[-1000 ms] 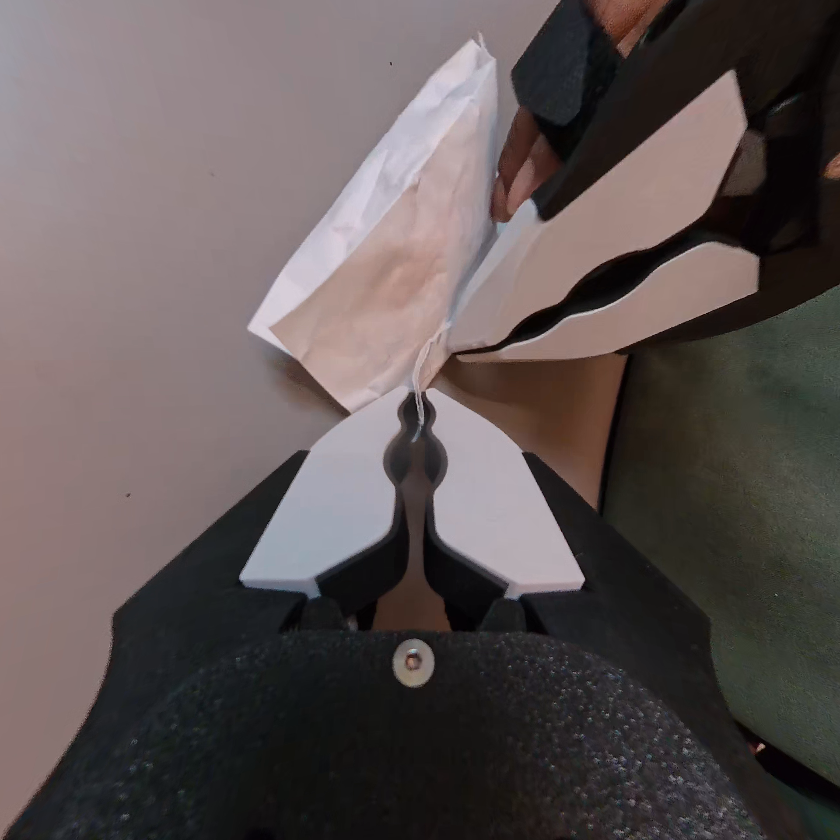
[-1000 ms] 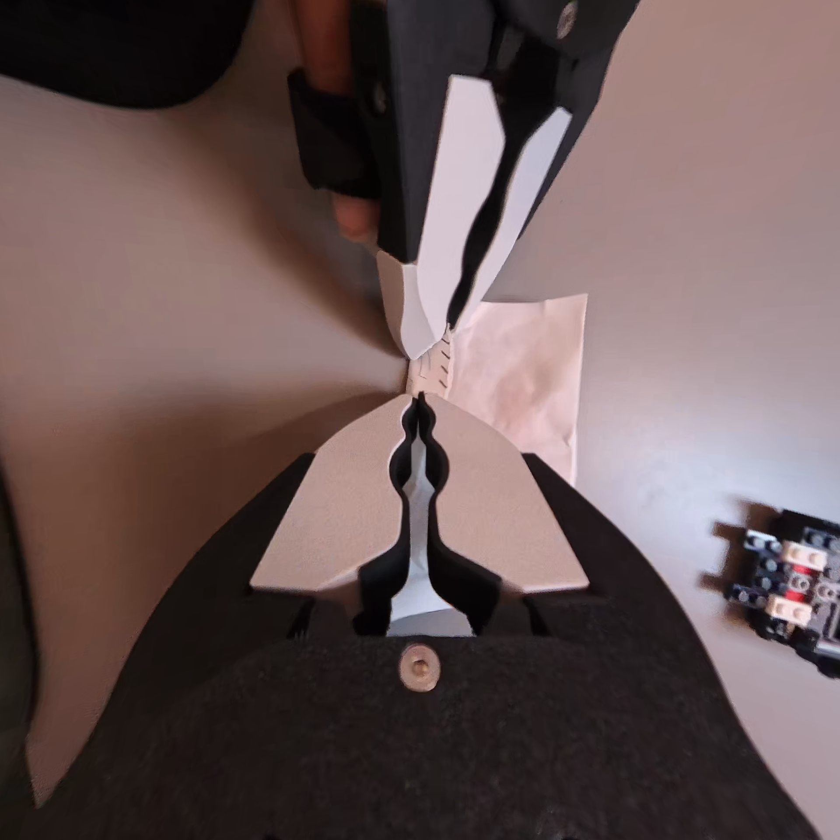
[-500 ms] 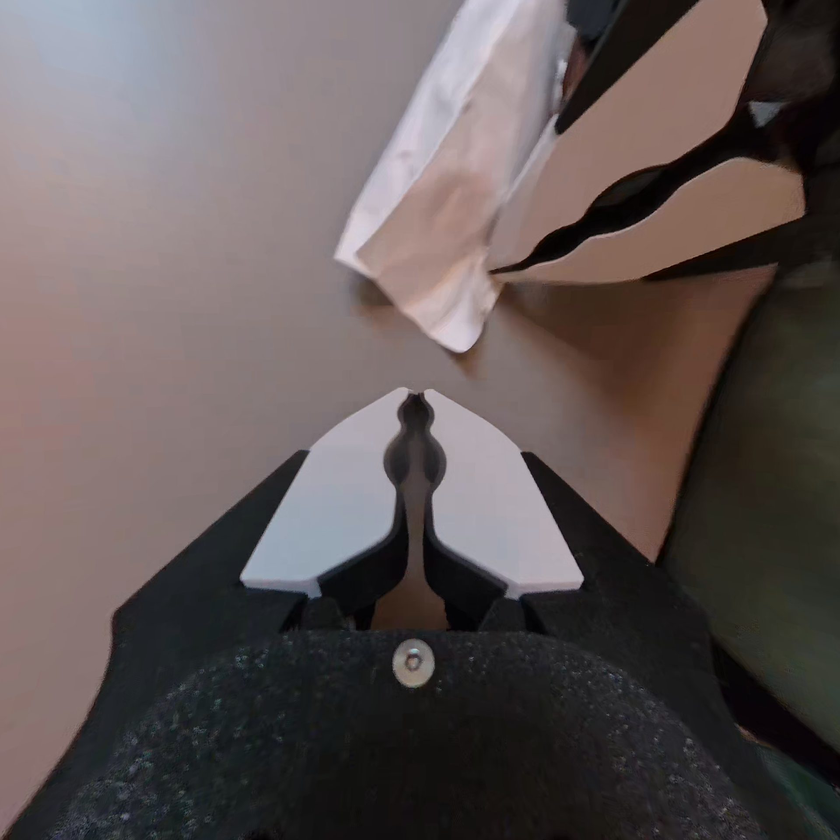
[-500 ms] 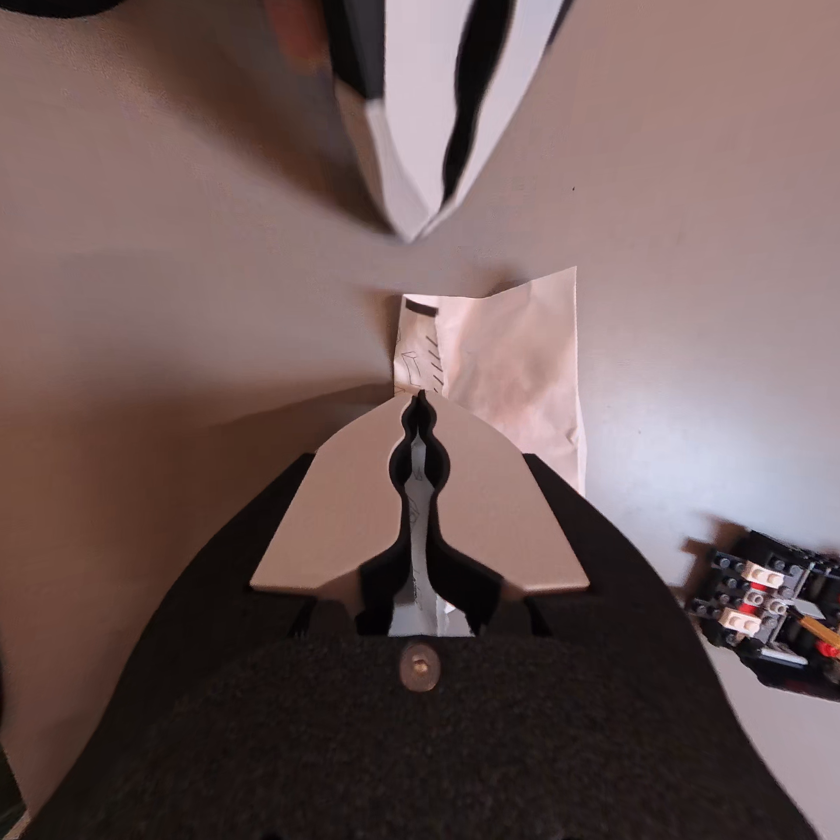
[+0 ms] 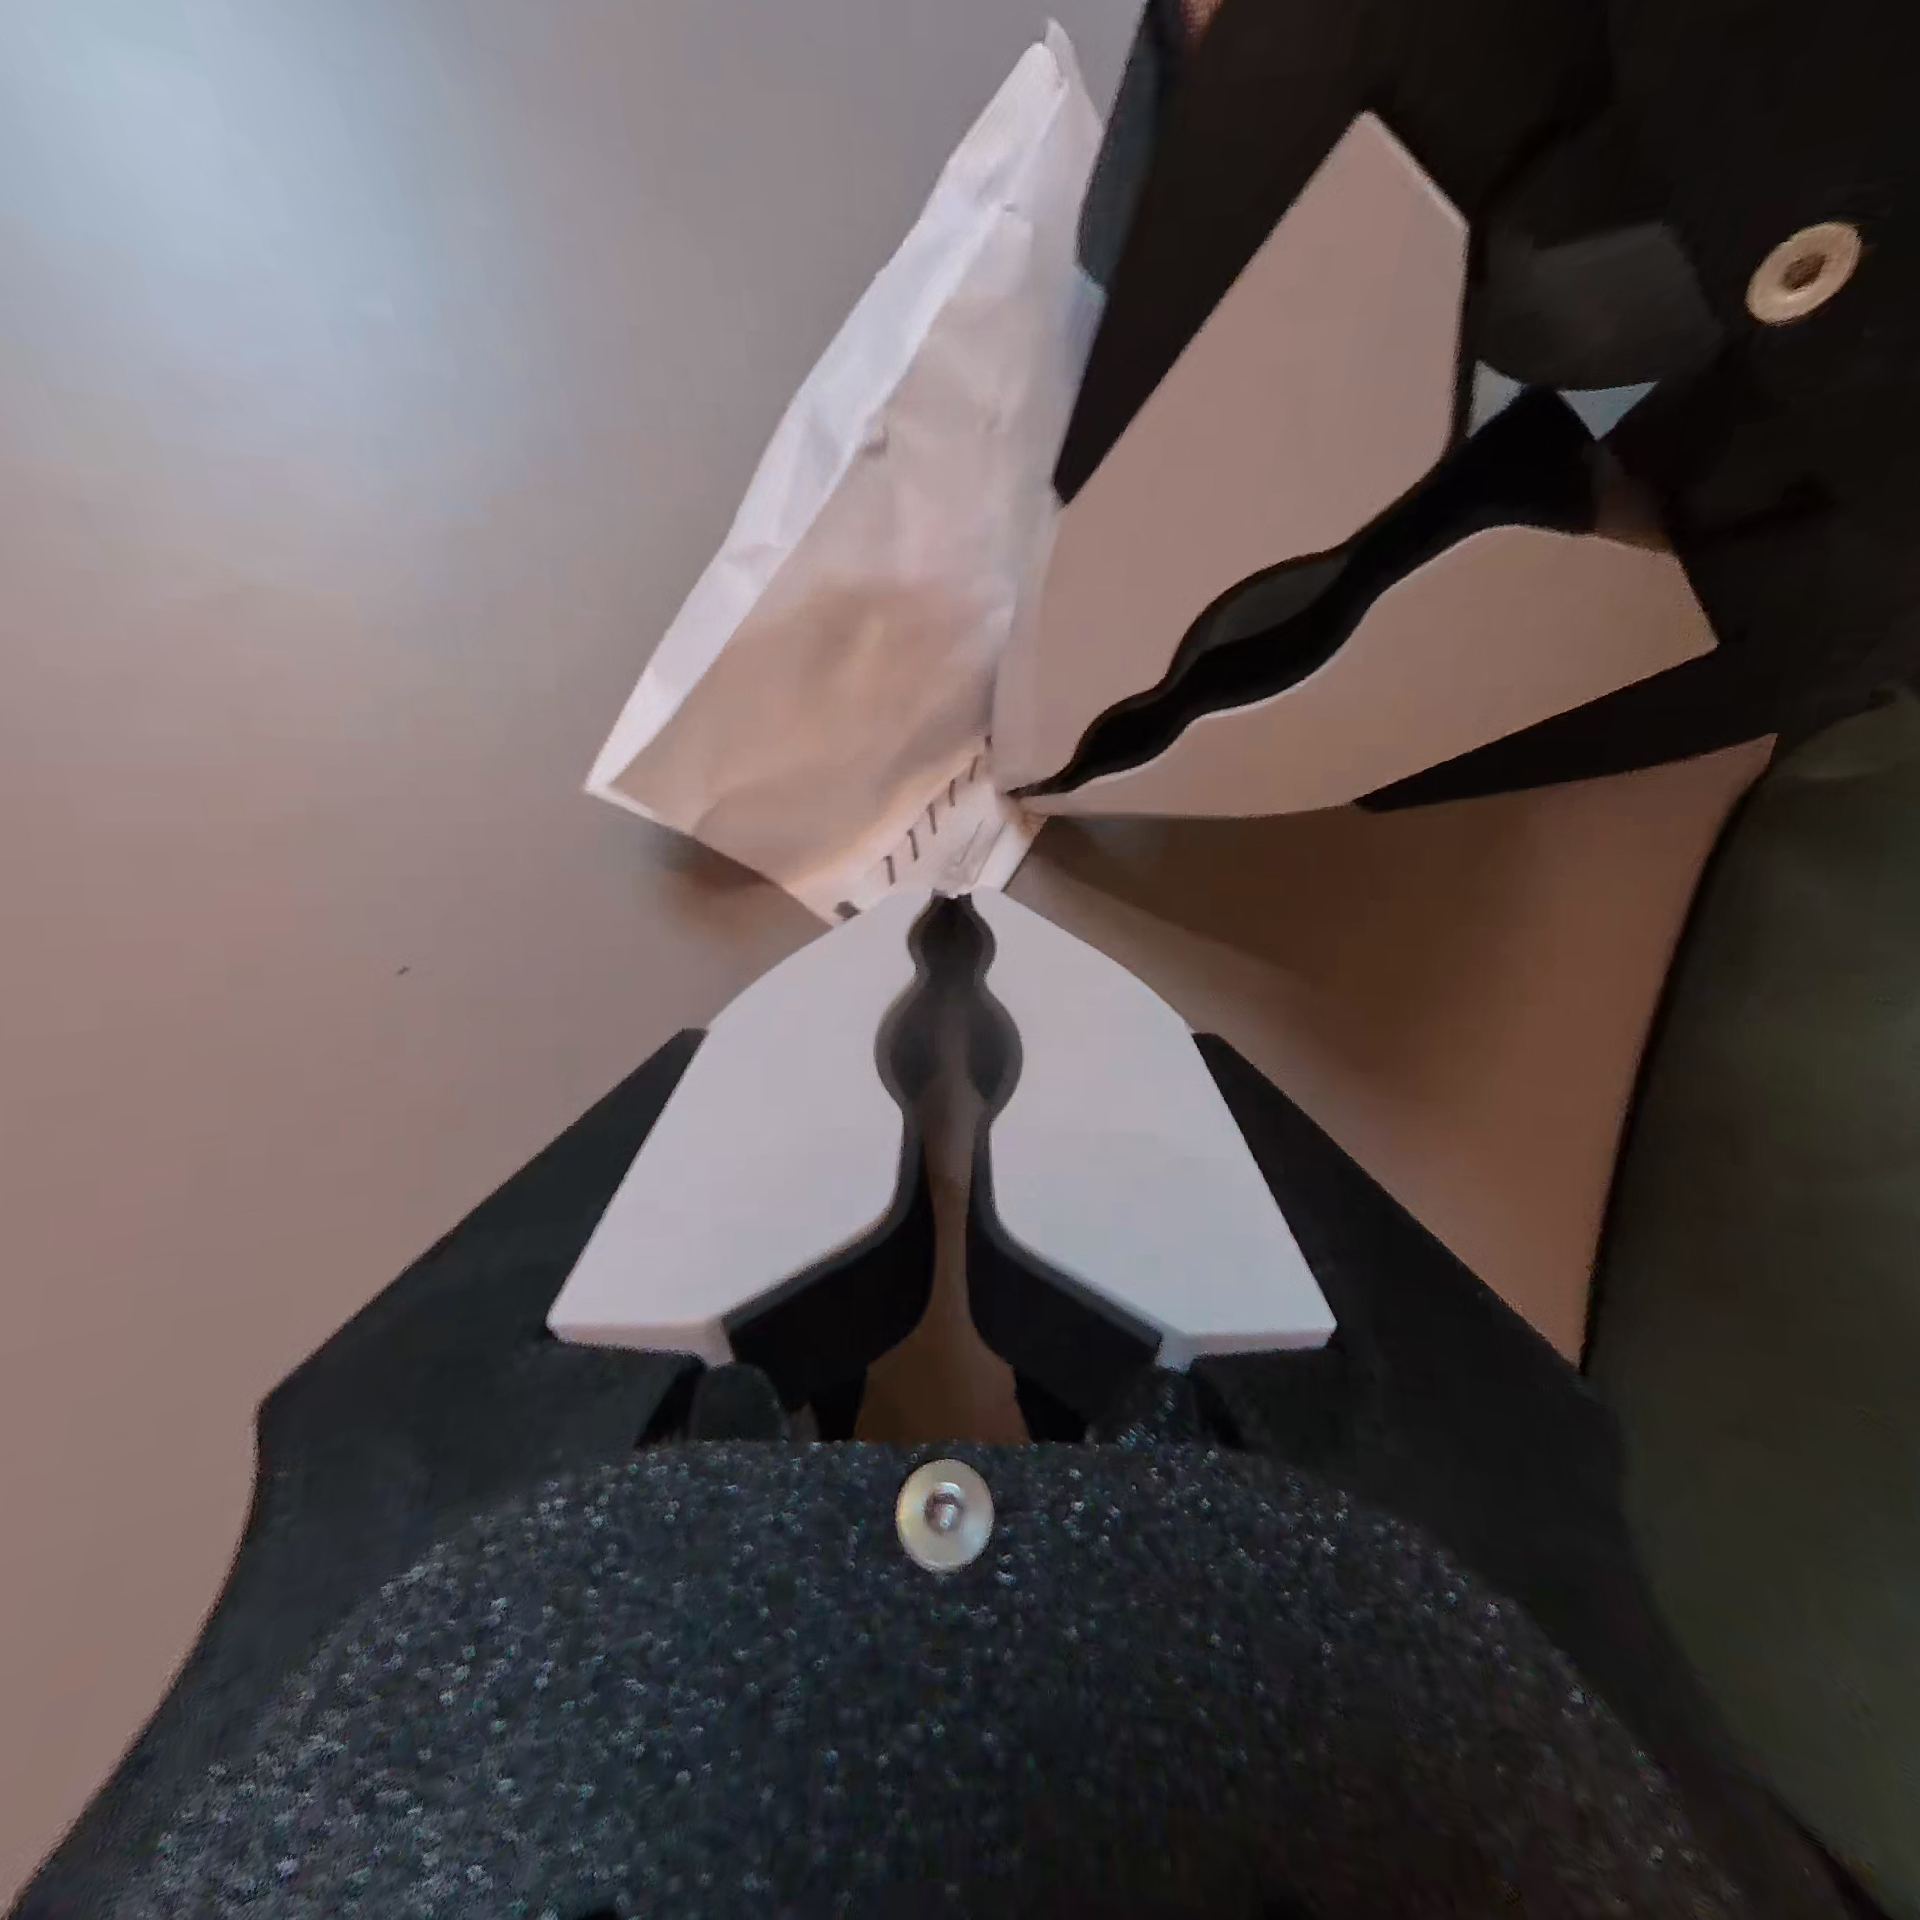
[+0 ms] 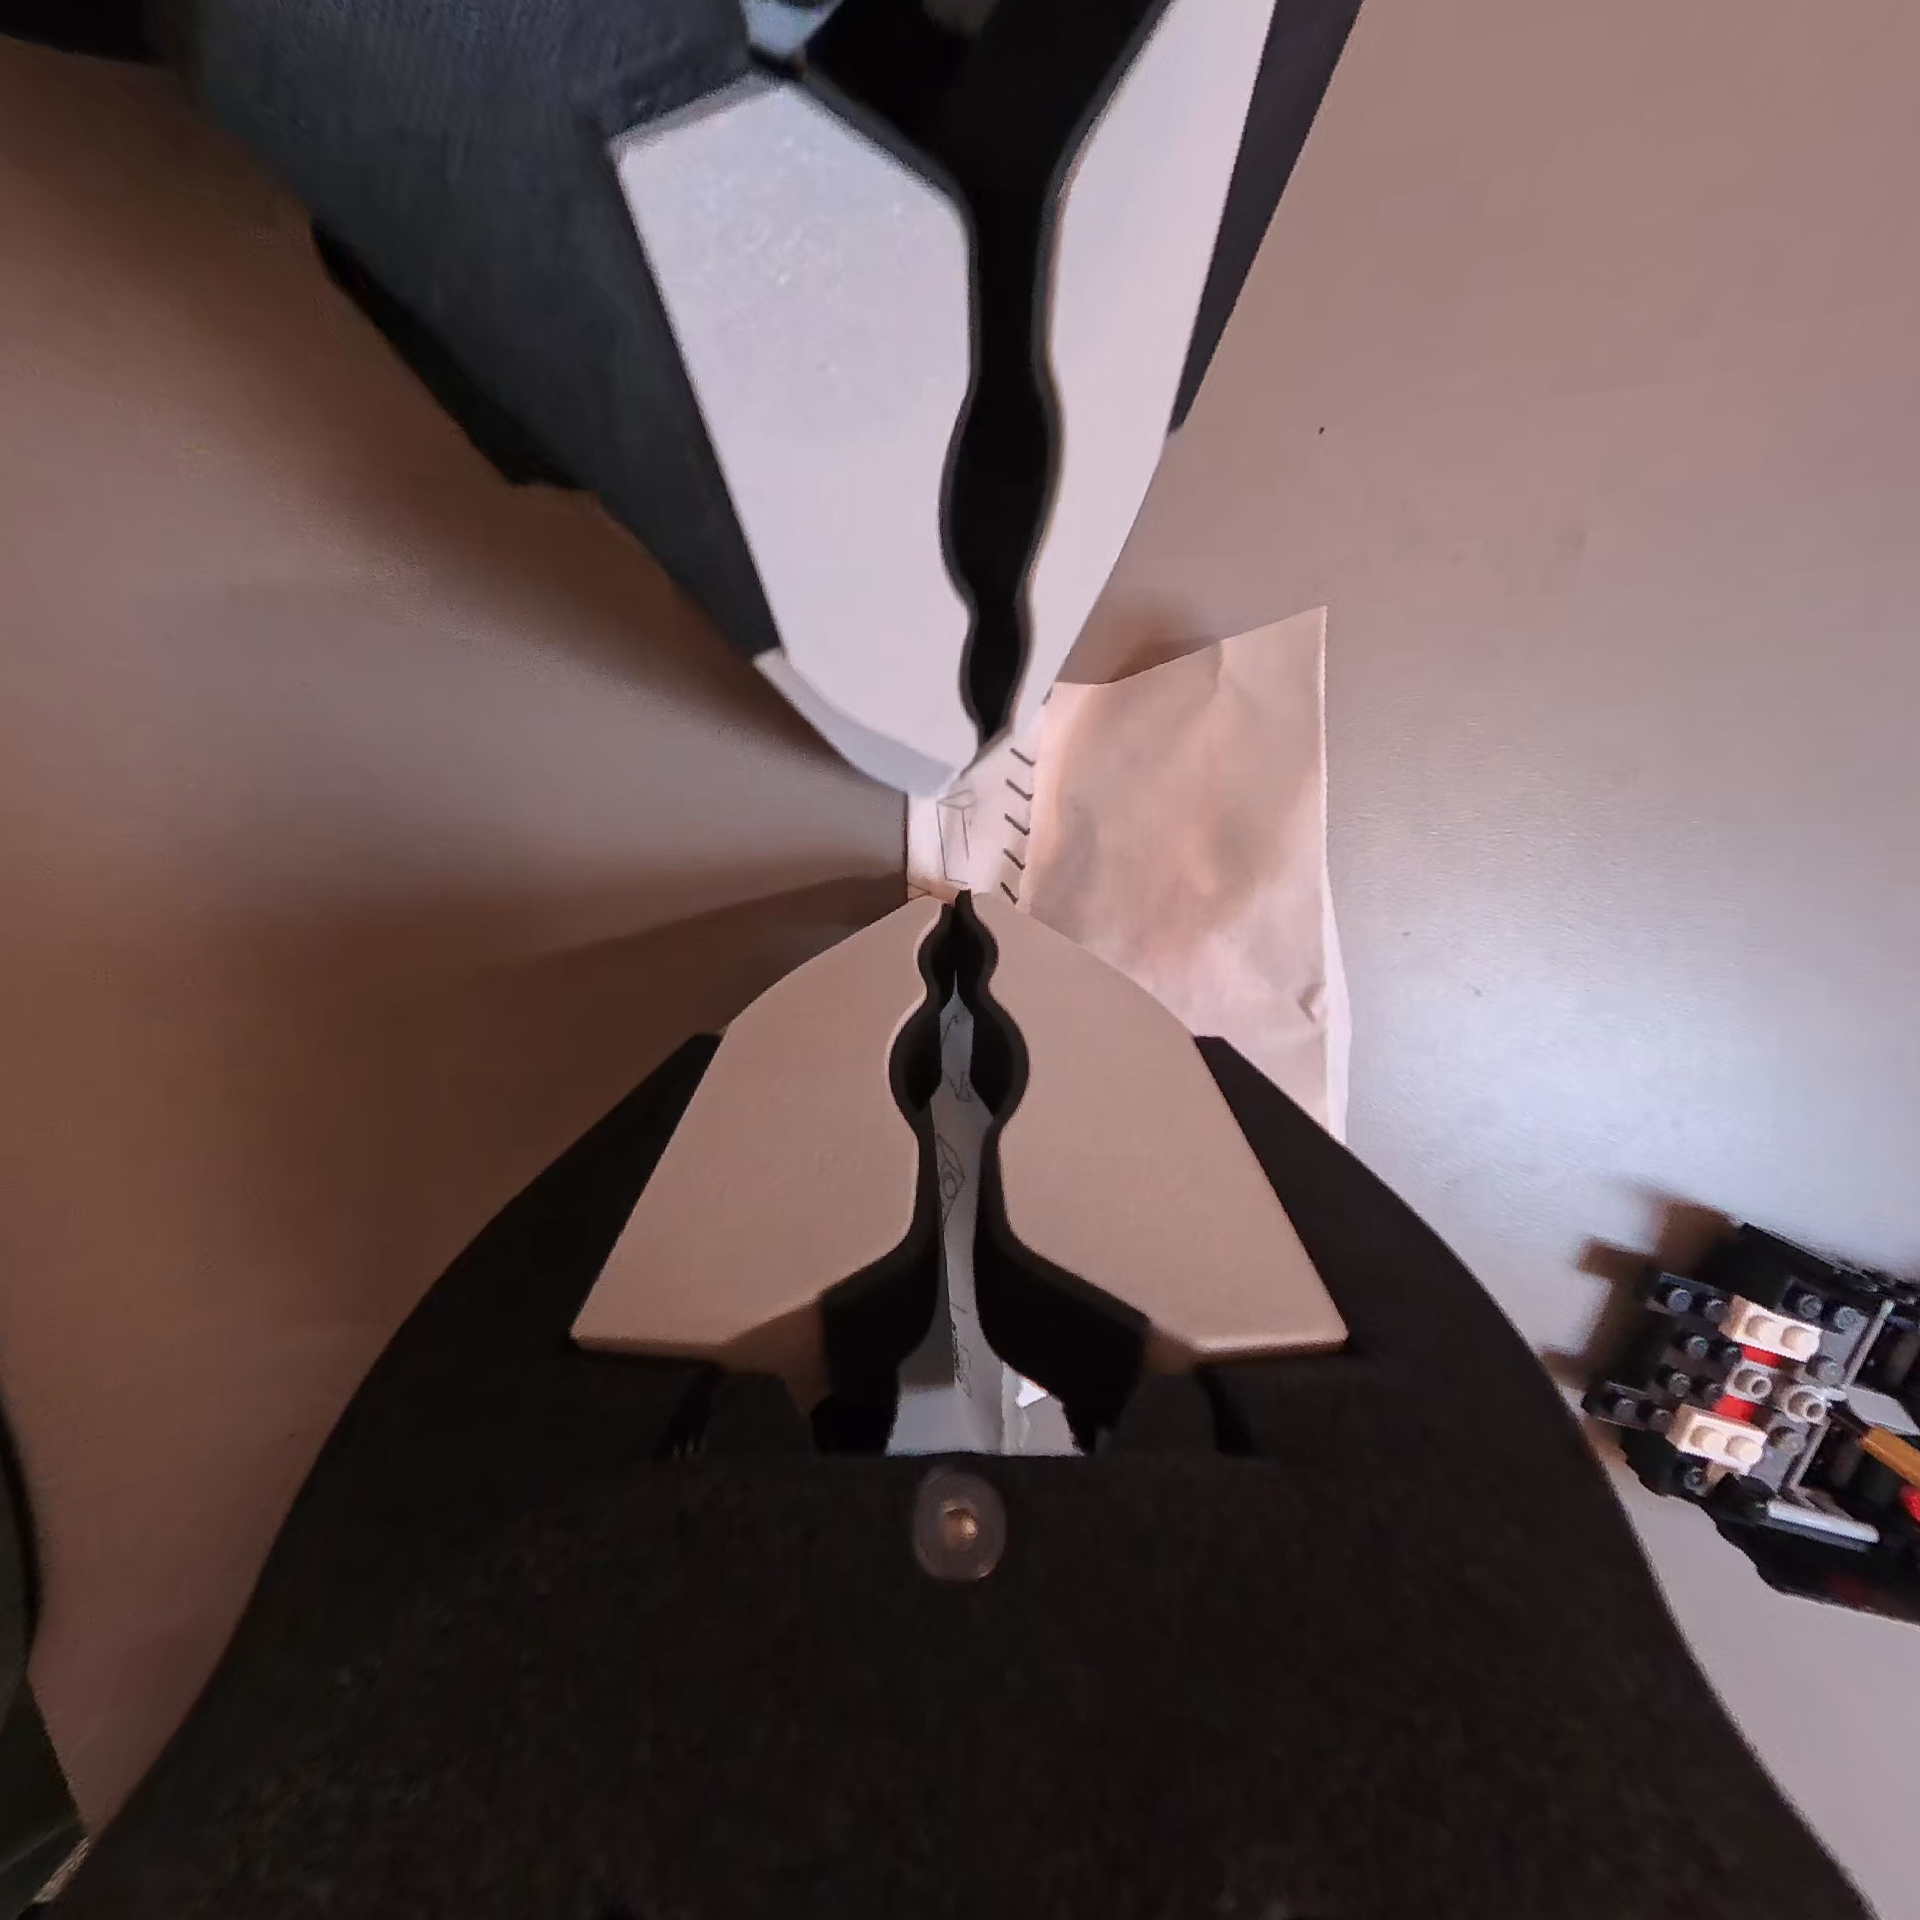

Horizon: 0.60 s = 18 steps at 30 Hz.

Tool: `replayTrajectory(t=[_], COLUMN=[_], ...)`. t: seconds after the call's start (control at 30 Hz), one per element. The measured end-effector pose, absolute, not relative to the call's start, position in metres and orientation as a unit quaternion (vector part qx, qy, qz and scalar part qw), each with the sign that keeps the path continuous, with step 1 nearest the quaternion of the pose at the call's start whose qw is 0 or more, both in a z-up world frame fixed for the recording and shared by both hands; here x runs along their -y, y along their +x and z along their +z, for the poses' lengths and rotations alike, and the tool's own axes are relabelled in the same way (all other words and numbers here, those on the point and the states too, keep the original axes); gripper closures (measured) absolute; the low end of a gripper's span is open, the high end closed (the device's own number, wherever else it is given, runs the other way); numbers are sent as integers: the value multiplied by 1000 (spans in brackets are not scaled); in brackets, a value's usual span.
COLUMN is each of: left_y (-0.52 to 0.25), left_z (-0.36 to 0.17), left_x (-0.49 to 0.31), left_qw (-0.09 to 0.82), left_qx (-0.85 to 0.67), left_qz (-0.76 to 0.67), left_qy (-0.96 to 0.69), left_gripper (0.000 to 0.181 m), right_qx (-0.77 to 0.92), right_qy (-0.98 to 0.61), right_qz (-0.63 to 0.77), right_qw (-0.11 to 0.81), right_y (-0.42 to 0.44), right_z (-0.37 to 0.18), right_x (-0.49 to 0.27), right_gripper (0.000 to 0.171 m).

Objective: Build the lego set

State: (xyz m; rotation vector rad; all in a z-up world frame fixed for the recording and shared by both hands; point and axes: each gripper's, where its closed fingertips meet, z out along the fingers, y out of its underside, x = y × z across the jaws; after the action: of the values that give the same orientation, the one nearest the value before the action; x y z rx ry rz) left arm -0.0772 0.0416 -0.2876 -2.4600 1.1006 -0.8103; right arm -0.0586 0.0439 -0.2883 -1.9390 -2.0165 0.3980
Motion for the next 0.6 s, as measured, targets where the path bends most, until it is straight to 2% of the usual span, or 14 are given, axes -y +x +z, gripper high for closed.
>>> replayTrajectory(t=[0.23,0.43,0.6], left_y=[-88,-88,-88], left_z=[-288,-289,-289], left_x=[-43,-43,-43], left_qw=[162,174,178], left_qx=[-399,-420,-432], left_qz=[-257,-221,-208], left_qy=[-865,-863,-859], left_gripper=[181,181,180], right_qx=[709,762,768], right_qy=[-670,-571,-556], right_qz=[140,115,107], right_qw=[169,284,300], right_y=[-59,-54,-38], right_z=[-288,-285,-286], right_x=[-44,-44,-44], right_gripper=[171,171,171])
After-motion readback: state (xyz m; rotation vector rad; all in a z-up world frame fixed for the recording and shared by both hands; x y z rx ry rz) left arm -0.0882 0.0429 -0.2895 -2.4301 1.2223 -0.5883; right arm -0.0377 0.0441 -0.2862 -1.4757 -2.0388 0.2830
